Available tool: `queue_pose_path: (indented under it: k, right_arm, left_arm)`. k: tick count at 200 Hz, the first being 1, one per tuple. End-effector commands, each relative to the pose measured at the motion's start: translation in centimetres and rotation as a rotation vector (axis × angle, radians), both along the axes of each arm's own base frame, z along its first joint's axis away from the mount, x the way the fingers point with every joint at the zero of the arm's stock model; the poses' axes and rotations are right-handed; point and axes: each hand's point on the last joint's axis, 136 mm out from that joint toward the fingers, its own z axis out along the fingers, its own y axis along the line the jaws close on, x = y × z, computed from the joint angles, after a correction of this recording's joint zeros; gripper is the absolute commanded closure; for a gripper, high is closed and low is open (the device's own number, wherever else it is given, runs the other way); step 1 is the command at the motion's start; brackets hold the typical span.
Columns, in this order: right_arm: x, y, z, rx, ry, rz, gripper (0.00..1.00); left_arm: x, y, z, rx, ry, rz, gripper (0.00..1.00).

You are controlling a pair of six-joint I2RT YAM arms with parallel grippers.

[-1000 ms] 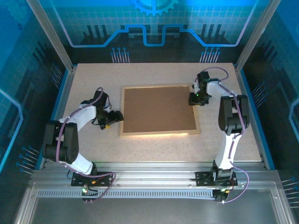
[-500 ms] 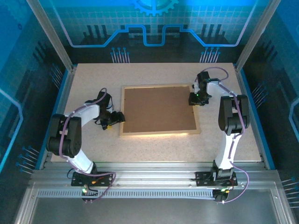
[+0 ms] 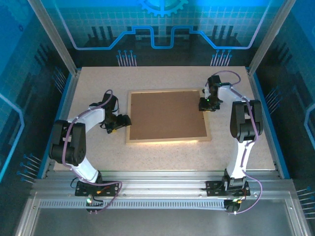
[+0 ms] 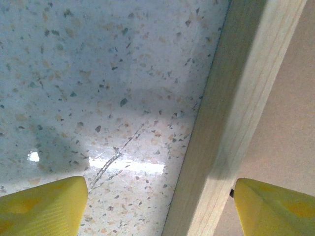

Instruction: Put the photo into the frame

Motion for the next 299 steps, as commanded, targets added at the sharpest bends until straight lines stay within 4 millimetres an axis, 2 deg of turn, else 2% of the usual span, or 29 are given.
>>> queue_pose_path:
  k: [1, 66, 131, 150, 188, 220, 268, 299]
  right_arm:
    - [-0.4, 0.3, -0.2, 0.023, 0.021, 0.007, 0.67]
    - [-0.4, 0.3, -0.3, 0.022, 0.022, 0.006, 0.67]
    - [-0.3, 0.4, -0.3, 0.028, 0.023, 0.007, 0.67]
    - [-0.3, 0.6, -0.4, 0.031, 0.022, 0.01, 0.67]
    - [-0.2, 0.7, -0.3, 0.034, 0.02, 0.012, 0.67]
    - [-0.2, 1.0, -0.2, 0.044, 0.016, 0.015, 0.67]
    - [-0.3, 1.6, -0.4, 0.052, 0.022, 0.028, 0.68]
    - [-0.3, 0.8, -0.2, 0.025, 0.018, 0.016, 0.67]
  left_arm:
    - [0.2, -0.3, 0.0, -0.001, 0.01, -0.004, 0.21]
    - [-0.9, -0.5, -1.1, 0.004, 0.047, -0.006, 0.21]
    - [-2.0, -1.5, -2.6, 0.006, 0.099, -0.021, 0.21]
    - [-2.2, -2.2, -3.3, -0.001, 0.114, -0.023, 0.2]
    - [-3.4, -4.1, -5.8, 0.005, 0.184, -0.05, 0.21]
    - [-3.9, -5.2, -6.9, 0.048, 0.219, -0.093, 0.21]
    - [-3.7, -5.9, -7.3, 0.14, 0.257, -0.163, 0.21]
    - [-2.3, -6.9, -5.2, 0.09, 0.188, -0.157, 0.21]
